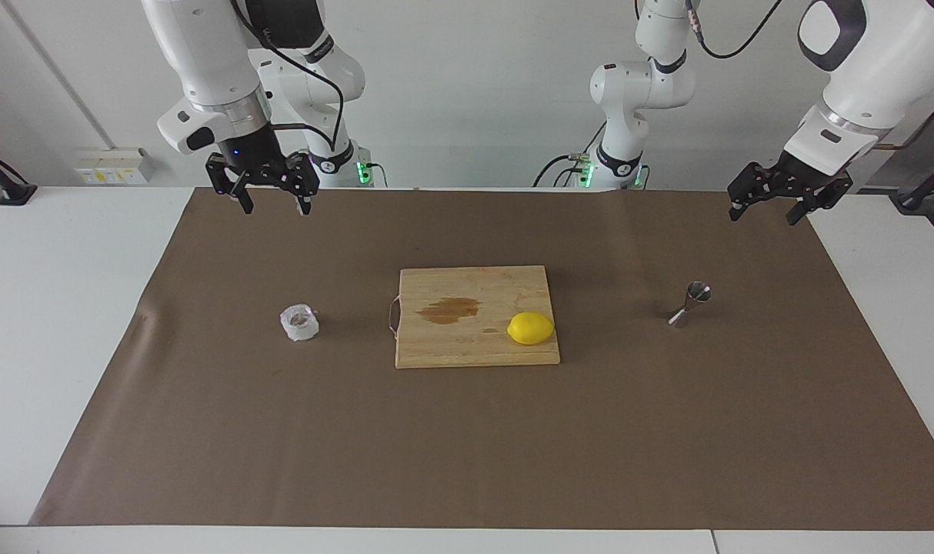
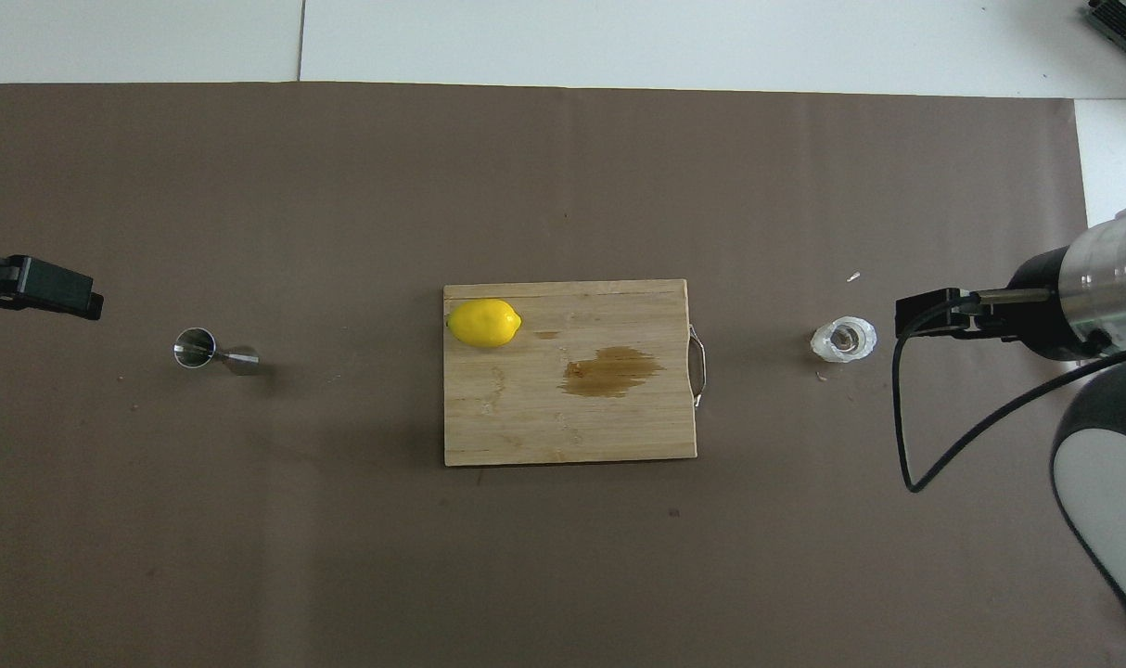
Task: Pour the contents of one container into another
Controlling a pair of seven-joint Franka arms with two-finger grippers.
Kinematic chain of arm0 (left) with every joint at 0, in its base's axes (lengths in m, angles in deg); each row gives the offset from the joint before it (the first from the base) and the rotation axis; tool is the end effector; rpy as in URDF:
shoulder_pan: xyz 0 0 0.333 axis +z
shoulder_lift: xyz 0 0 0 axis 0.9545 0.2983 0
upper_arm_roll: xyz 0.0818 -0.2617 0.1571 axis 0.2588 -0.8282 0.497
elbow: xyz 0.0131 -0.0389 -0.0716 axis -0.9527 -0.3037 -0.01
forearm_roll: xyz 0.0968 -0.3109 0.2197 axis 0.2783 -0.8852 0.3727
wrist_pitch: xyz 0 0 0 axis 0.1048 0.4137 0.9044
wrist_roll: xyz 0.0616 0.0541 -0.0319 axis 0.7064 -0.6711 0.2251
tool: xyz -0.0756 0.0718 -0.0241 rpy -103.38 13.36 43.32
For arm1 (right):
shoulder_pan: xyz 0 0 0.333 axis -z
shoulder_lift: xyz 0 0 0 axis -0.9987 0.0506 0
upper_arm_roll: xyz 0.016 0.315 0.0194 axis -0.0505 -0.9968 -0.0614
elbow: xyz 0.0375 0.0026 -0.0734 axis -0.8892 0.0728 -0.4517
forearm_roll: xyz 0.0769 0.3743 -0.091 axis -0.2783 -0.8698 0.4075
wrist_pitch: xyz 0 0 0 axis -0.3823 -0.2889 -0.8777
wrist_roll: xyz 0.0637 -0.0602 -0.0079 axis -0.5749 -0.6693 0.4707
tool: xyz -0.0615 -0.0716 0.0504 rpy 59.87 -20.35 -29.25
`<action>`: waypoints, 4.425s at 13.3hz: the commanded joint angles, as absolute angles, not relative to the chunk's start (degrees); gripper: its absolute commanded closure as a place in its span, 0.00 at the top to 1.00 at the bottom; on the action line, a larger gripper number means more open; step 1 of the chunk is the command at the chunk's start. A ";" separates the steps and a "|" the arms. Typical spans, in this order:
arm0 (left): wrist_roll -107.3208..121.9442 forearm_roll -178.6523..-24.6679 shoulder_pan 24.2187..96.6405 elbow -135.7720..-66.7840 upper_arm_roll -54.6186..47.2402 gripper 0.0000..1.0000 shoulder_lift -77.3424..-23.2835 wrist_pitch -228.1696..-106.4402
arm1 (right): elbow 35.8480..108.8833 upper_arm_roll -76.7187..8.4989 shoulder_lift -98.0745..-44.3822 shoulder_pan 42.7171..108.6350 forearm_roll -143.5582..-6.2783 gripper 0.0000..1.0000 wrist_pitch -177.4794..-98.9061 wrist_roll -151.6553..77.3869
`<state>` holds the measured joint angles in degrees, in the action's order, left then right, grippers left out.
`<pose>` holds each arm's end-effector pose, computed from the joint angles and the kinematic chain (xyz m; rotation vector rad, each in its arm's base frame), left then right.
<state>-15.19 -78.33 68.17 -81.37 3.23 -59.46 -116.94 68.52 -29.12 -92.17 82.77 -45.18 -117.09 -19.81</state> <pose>0.5545 -0.0096 0.6202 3.1000 -0.2082 -0.0538 0.5279 0.0628 0.6079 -3.1240 0.0760 -0.0567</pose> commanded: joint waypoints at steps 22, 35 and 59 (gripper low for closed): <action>-14.99 -78.54 66.76 -83.65 3.12 1.00 -60.28 -120.48 | 69.78 -29.37 -93.43 83.41 -45.82 1.00 -117.45 -19.91; -11.57 -95.23 79.67 -94.28 2.85 1.00 -51.59 -124.73 | 69.78 -29.37 -93.34 83.41 -45.82 1.00 -117.45 -19.91; 41.36 -115.21 116.86 -94.82 -28.52 1.00 -34.62 -122.79 | 69.78 -29.37 -93.43 83.41 -45.82 1.00 -117.45 -19.91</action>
